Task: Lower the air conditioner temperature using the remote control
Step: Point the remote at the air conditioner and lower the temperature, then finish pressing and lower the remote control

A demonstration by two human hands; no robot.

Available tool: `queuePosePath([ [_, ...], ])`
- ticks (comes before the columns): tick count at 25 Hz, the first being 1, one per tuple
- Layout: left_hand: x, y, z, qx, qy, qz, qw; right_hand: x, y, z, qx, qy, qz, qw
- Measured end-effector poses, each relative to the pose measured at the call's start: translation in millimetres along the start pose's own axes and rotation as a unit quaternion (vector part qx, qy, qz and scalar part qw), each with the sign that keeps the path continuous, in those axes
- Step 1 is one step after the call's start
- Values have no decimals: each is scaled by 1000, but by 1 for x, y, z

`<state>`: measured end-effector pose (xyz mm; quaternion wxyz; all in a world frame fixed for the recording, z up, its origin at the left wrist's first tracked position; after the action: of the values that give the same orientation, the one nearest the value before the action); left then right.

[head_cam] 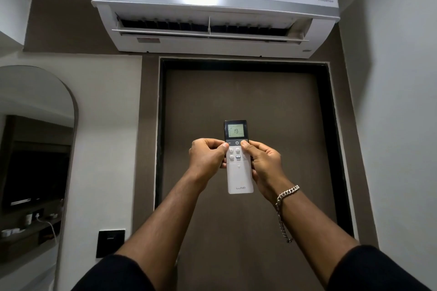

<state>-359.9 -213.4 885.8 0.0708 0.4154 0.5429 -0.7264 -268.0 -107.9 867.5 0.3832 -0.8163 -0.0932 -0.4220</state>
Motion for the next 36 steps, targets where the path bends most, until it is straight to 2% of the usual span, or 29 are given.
queuePosePath([
  [7,38,17,-27,22,18,50,998,-26,9,41,-10,100,-47,994],
  [10,81,44,-59,66,13,109,992,-59,27,87,-28,144,-101,984],
  [15,174,123,-136,139,-10,226,964,-132,93,187,-102,186,-202,956],
  [18,240,203,-196,209,-23,297,931,-192,147,275,-157,219,-272,924],
  [22,313,341,-267,290,-34,369,883,-270,247,388,-233,252,-375,861],
  [26,381,491,-340,382,-69,431,814,-334,376,491,-304,245,-469,792],
  [29,420,594,-386,472,-77,440,760,-367,463,552,-361,222,-503,753],
  [36,457,770,-451,602,-100,400,684,-417,616,647,-505,146,-550,649],
])
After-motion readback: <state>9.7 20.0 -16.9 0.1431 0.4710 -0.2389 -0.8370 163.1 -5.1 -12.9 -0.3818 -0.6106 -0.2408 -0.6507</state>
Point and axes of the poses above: each hand's wrist, its own y-axis away from the middle knuckle, its own z-axis out of the back of the hand, x = y × z, the point moved 2 cm from there along -y, towards the middle knuckle, and after that the axes turned 3 degrees about y, right-handed, at the moved point
